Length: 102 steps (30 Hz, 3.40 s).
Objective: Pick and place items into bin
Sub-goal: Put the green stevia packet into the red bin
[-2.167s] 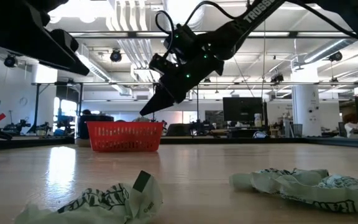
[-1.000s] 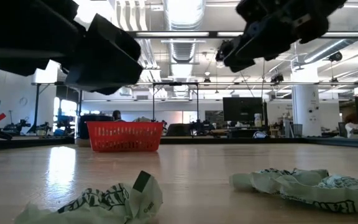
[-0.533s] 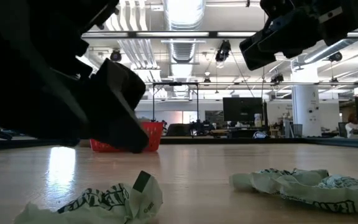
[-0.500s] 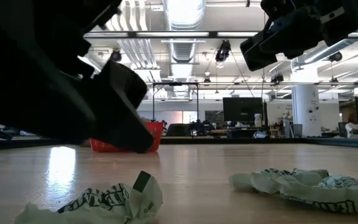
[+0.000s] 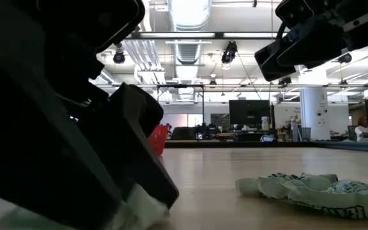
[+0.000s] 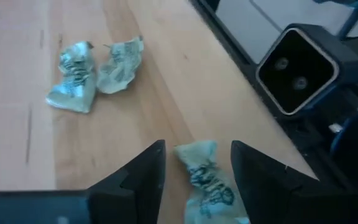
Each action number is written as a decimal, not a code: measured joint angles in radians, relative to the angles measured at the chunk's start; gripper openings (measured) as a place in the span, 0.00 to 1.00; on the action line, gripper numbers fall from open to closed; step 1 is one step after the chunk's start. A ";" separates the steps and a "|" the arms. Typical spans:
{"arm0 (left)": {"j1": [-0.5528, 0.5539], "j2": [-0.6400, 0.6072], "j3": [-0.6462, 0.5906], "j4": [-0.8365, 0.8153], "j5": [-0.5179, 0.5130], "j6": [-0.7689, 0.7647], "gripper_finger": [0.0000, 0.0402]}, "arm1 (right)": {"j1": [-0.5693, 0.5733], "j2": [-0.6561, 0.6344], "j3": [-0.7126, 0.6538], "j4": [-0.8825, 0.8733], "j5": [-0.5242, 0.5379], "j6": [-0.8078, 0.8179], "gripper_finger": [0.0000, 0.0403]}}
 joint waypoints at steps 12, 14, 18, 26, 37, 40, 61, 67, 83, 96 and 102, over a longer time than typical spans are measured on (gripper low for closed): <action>0.000 -0.015 -0.013 -0.030 -0.030 0.006 0.02 | 0.057 0.000 -0.008 0.011 0.087 0.082 0.32; 0.000 -0.032 -0.014 -0.046 -0.030 0.010 0.02 | 0.066 0.000 -0.008 0.012 0.114 0.096 0.32; -0.001 -0.109 -0.015 -0.169 -0.081 0.040 0.02 | 0.083 0.000 -0.008 0.012 0.155 0.121 0.32; -0.001 -0.392 -0.023 -0.657 -0.386 0.043 0.01 | 0.128 0.000 -0.012 0.016 0.257 0.164 0.32; 0.074 -0.734 -0.181 -0.992 -0.866 0.042 0.00 | 0.187 0.023 -0.021 0.127 0.332 0.204 0.32; 0.149 -0.801 -0.250 -0.988 -0.894 0.046 0.00 | 0.192 0.067 -0.021 0.202 0.333 0.204 0.32; 0.472 -0.862 -0.495 -0.598 -0.597 0.215 0.26 | 0.256 0.534 0.107 0.632 0.272 0.275 0.32; 0.452 -0.881 -0.483 -0.593 -0.426 0.121 0.41 | 0.318 0.596 0.183 0.594 0.201 0.275 0.32; 0.153 -0.889 -0.464 -0.466 -0.473 0.049 0.44 | 0.470 0.642 0.370 0.157 0.464 0.316 0.29; 0.019 -0.889 -0.465 -0.378 -0.600 0.048 0.44 | 0.470 0.753 0.393 0.161 0.433 0.425 0.25; -0.003 -0.889 -0.465 -0.355 -0.603 0.047 0.44 | 0.472 0.809 0.427 0.144 0.443 0.463 0.25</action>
